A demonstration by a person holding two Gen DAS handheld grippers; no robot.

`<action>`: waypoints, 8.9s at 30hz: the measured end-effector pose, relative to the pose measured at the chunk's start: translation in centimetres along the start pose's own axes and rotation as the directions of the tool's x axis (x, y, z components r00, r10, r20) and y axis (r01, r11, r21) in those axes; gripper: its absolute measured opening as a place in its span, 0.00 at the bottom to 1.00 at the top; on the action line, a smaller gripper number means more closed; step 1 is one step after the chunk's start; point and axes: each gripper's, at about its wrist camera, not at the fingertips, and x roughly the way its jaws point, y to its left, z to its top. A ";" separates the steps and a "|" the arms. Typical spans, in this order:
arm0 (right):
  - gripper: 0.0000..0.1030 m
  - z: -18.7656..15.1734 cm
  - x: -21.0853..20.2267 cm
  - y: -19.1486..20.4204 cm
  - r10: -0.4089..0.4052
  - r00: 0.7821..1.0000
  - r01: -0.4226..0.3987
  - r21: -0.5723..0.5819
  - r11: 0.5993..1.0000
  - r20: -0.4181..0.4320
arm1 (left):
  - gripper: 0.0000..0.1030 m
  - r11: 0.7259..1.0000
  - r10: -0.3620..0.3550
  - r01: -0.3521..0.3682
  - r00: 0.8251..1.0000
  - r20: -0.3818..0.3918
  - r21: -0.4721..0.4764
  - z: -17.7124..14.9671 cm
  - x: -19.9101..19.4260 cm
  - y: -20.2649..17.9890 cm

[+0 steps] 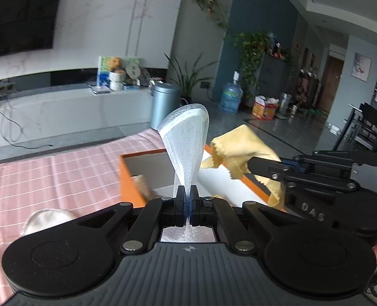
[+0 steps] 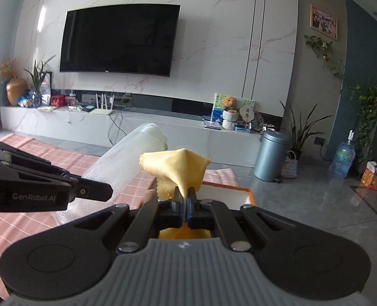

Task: Organize soft objects

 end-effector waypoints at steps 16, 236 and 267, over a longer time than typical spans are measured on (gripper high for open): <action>0.00 -2.6 11.3 -6.0 -0.073 0.964 0.039 -0.138 0.990 -0.256 | 0.02 0.998 -0.061 0.056 0.973 -0.221 -0.028 1.4 12.7 -1.4; 0.23 -1.8 -1.1 -0.5 -0.078 0.992 0.086 0.079 0.993 -0.097 | 0.12 1.000 0.013 -0.012 0.992 0.127 -0.007 -0.1 -0.8 -1.8; 0.24 -6.2 11.8 -6.1 0.052 0.871 -0.057 0.003 0.998 -0.489 | 0.12 0.985 -0.120 0.140 0.977 -0.178 0.104 -0.1 10.2 -2.6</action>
